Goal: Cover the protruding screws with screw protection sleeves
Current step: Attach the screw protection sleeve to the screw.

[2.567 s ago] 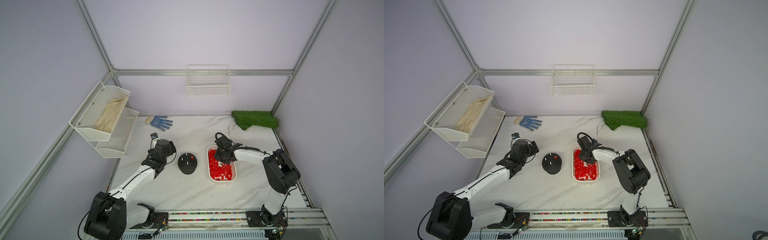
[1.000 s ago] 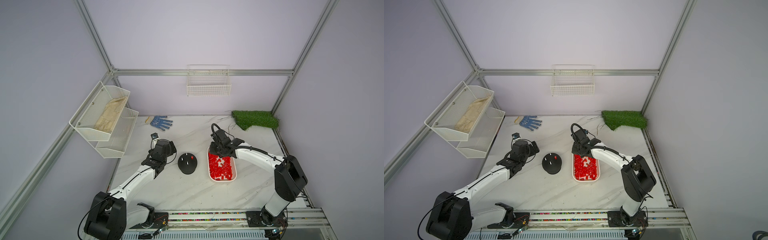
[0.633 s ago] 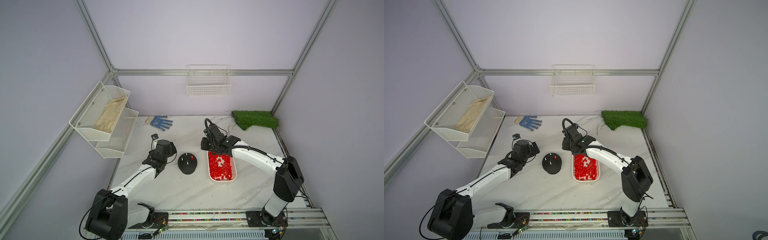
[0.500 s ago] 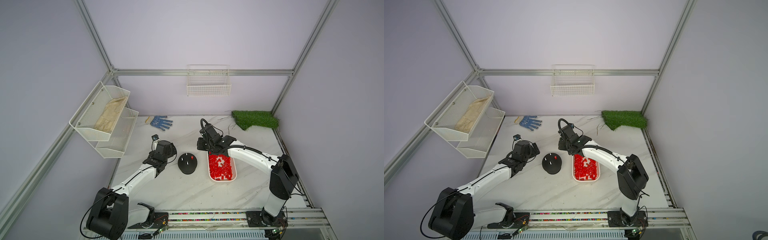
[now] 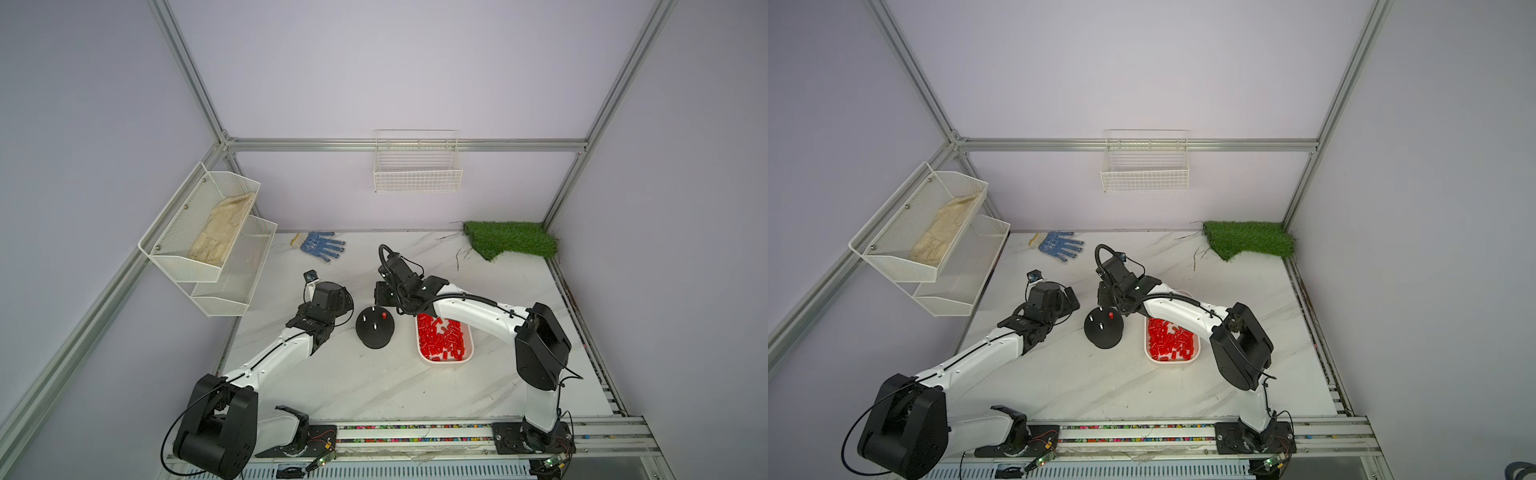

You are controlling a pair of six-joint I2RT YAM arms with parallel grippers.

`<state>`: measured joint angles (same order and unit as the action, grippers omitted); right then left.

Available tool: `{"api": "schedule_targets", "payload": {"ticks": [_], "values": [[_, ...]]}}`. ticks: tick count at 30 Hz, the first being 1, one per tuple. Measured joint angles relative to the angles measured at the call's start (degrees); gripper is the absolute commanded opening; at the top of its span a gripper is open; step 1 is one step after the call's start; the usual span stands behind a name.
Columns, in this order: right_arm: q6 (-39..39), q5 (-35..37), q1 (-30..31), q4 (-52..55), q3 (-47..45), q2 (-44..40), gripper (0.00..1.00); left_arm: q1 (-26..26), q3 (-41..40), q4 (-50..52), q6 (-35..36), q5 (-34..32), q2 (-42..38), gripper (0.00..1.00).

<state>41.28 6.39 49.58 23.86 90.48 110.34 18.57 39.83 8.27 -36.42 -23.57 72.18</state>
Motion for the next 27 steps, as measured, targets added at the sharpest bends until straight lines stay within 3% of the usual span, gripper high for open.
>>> {"api": "schedule_targets", "payload": {"ticks": [27], "values": [[0.0,-1.7,1.7,-0.8,2.3,2.5,0.15,0.0,0.0,0.0,0.0,0.0,0.0,1.0]]}}
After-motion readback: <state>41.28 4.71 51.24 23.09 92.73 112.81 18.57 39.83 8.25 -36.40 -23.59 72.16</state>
